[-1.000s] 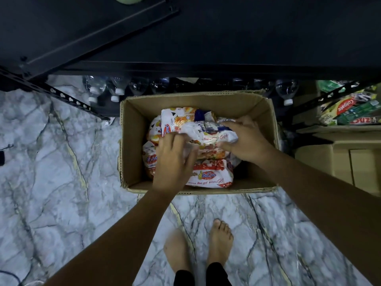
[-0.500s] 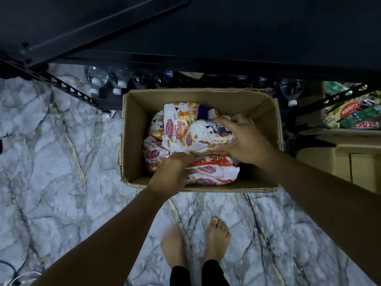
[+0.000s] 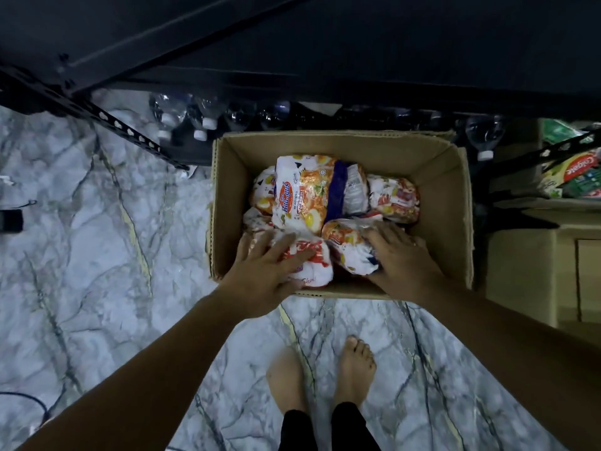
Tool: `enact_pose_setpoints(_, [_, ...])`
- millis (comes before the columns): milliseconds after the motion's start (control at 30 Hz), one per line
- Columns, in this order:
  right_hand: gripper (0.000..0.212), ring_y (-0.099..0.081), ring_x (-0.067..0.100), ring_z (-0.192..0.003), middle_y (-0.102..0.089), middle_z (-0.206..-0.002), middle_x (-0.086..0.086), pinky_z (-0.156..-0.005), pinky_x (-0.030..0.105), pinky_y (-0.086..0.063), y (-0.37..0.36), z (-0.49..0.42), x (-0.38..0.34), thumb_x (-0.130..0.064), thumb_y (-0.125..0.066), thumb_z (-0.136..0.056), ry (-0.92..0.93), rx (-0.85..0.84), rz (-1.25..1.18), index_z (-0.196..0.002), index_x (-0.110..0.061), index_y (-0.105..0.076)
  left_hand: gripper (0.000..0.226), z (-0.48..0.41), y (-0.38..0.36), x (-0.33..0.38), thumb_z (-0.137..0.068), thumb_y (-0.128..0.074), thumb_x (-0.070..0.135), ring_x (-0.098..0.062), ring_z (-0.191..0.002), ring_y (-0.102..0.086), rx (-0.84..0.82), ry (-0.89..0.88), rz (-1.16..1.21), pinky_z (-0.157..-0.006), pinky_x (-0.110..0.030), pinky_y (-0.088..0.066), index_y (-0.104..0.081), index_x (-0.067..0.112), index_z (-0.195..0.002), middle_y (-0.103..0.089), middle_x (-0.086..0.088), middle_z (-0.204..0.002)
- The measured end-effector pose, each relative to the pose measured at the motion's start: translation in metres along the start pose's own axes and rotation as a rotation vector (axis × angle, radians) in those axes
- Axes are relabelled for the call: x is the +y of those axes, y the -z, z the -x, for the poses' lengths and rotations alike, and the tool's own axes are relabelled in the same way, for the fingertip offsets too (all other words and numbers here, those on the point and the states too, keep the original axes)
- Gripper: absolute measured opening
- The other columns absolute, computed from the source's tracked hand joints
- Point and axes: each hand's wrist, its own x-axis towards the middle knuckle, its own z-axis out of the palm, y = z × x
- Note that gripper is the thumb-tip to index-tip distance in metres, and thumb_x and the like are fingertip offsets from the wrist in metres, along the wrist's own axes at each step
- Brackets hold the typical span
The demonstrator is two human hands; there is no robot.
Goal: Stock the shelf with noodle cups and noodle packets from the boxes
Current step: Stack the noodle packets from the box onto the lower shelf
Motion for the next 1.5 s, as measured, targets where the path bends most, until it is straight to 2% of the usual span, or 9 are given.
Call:
enact_pose_setpoints(167, [0.09, -0.009, 0.037, -0.154, -0.005, -0.168, 0.001, -0.106, 0.077, -0.025, -0.003, 0.0, 0.009, -0.058, -0.059, -0.094, 0.03, -0.11, 0.032, -0.152, -0.052, 0.009, 0.058, -0.025, 0.002, -0.005, -0.103, -0.021, 0.065, -0.039, -0.157, 0.0, -0.081, 0.06, -0.038, -0.117, -0.073, -0.009, 0.008, 0.06, -0.153, 0.001, 0.01, -0.172])
enact_pose_setpoints(267, [0.095, -0.032, 0.04, -0.143, -0.023, -0.164, 0.004, -0.103, 0.06, -0.045, 0.011, -0.003, 0.018, -0.045, -0.066, -0.093, 0.092, -0.151, -0.06, -0.15, -0.059, 0.009, 0.058, -0.025, 0.018, -0.008, -0.108, -0.029, 0.051, -0.039, -0.154, -0.014, -0.059, 0.075, -0.073, -0.115, -0.071, -0.022, 0.004, 0.054, -0.156, -0.014, 0.003, -0.17])
enact_pose_setpoints(433, [0.078, -0.067, 0.033, -0.107, -0.04, -0.158, 0.004, -0.075, 0.036, -0.056, 0.027, 0.002, 0.018, -0.055, -0.055, -0.097, 0.088, 0.027, -0.243, -0.156, -0.053, -0.003, 0.082, -0.011, 0.021, 0.002, -0.095, -0.054, 0.02, -0.042, -0.15, -0.029, 0.186, 0.155, -0.058, -0.117, -0.068, -0.025, -0.008, 0.038, -0.161, -0.031, -0.013, -0.163])
enact_pose_setpoints(567, [0.069, -0.039, 0.045, -0.14, -0.002, -0.17, -0.001, -0.094, 0.059, -0.053, -0.003, -0.001, 0.011, -0.044, -0.037, -0.106, 0.037, 0.033, -0.218, -0.155, -0.054, 0.01, 0.068, -0.011, 0.0, -0.001, -0.096, -0.019, 0.039, -0.045, -0.154, -0.019, 0.069, 0.01, -0.083, -0.12, -0.072, -0.008, 0.002, 0.05, -0.16, -0.018, -0.007, -0.171])
enact_pose_setpoints(667, [0.071, -0.022, 0.046, -0.148, 0.004, -0.169, -0.005, -0.101, 0.069, -0.043, -0.013, -0.006, 0.005, -0.059, -0.035, -0.101, -0.022, 0.027, -0.253, -0.152, -0.058, 0.014, 0.058, -0.023, -0.004, -0.004, -0.099, -0.003, 0.062, -0.04, -0.157, -0.005, 0.045, 0.084, -0.016, -0.119, -0.07, 0.008, 0.018, 0.059, -0.153, -0.001, 0.002, -0.173])
enact_pose_setpoints(800, [0.1, -0.012, 0.043, -0.152, 0.009, -0.168, -0.007, -0.104, 0.077, -0.033, -0.009, -0.007, 0.002, -0.069, -0.06, -0.087, -0.034, -0.032, -0.23, -0.151, -0.06, 0.017, 0.086, -0.034, 0.009, -0.01, -0.082, -0.018, 0.096, -0.048, -0.153, 0.016, -0.099, 0.071, -0.071, -0.111, -0.078, 0.014, 0.027, 0.063, -0.147, 0.021, 0.003, -0.17])
enact_pose_setpoints(1067, [0.113, -0.039, 0.041, -0.139, -0.016, -0.164, 0.005, -0.095, 0.055, -0.054, -0.026, -0.024, 0.009, -0.06, -0.075, -0.079, -0.005, 0.079, -0.071, -0.153, -0.057, 0.011, 0.111, -0.058, 0.004, -0.027, -0.074, -0.057, 0.089, -0.042, -0.152, -0.017, -0.065, 0.012, -0.127, -0.111, -0.072, -0.03, 0.02, 0.063, -0.149, -0.002, 0.002, -0.171])
enact_pose_setpoints(1200, [0.1, -0.057, 0.04, -0.123, -0.037, -0.155, 0.009, -0.078, 0.048, -0.061, -0.041, -0.032, 0.018, -0.057, -0.078, -0.076, 0.004, 0.174, -0.055, -0.154, -0.046, -0.017, 0.105, -0.057, -0.012, -0.033, -0.079, -0.059, 0.081, -0.042, -0.149, -0.027, 0.017, -0.006, -0.18, -0.11, -0.065, -0.037, 0.016, 0.06, -0.149, -0.014, -0.004, -0.17])
enact_pose_setpoints(1500, [0.09, -0.058, 0.031, -0.123, -0.036, -0.152, -0.001, -0.086, 0.041, -0.054, 0.049, 0.02, -0.012, -0.056, -0.07, -0.08, -0.069, 0.086, -0.188, -0.151, -0.052, -0.015, 0.096, -0.008, 0.053, 0.014, -0.075, -0.065, 0.078, -0.037, -0.137, -0.045, 0.098, 0.079, -0.04, -0.101, -0.058, -0.045, -0.016, 0.052, -0.154, -0.04, -0.002, -0.156])
